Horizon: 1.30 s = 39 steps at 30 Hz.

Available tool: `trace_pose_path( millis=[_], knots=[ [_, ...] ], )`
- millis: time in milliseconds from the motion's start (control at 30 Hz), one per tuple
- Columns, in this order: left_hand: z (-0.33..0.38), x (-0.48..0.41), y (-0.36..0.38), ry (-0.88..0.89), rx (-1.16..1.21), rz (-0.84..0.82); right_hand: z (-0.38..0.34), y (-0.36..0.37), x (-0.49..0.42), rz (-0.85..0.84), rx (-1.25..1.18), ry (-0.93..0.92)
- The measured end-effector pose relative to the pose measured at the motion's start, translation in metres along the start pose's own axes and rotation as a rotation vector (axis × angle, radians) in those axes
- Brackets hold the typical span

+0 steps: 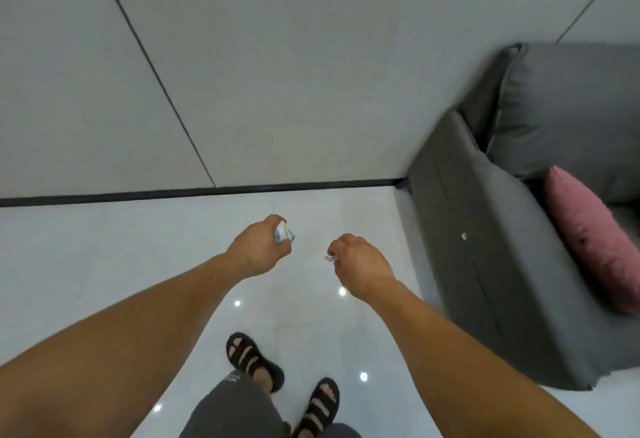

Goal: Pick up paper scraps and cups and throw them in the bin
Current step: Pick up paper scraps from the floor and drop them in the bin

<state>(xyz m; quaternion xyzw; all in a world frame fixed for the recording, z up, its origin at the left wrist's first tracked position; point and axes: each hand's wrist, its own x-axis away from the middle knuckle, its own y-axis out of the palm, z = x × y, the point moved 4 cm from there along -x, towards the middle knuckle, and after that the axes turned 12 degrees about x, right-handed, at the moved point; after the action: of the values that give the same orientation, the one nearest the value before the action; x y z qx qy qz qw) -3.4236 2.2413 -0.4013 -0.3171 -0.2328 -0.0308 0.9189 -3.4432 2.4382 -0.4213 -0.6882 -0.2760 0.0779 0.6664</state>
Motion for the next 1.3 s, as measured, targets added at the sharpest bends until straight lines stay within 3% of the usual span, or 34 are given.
trace_pose_path(
  millis=[200,533,700,967,1300],
  knots=[
    [-0.099,0.096,-0.112,-0.12,0.172,0.241,-0.151,-0.043,-0.024,0.013,0.132,-0.285],
    [-0.318,0.271,-0.293,-0.332,0.347,0.614,-0.491,-0.064,-0.053,0.072,0.24,-0.703],
    [-0.399,0.341,-0.356,-0.444,0.395,0.761,-0.625,-0.072,-0.063,0.064,0.259,-0.86],
    [-0.499,0.37,-0.44,-0.534,0.508,0.886,-0.788,-0.052,-0.112,-0.003,0.28,-1.014],
    [-0.598,0.352,-0.605,-0.684,0.544,0.999,-0.987,-0.064,-0.237,-0.046,0.18,-1.119]
  ],
)
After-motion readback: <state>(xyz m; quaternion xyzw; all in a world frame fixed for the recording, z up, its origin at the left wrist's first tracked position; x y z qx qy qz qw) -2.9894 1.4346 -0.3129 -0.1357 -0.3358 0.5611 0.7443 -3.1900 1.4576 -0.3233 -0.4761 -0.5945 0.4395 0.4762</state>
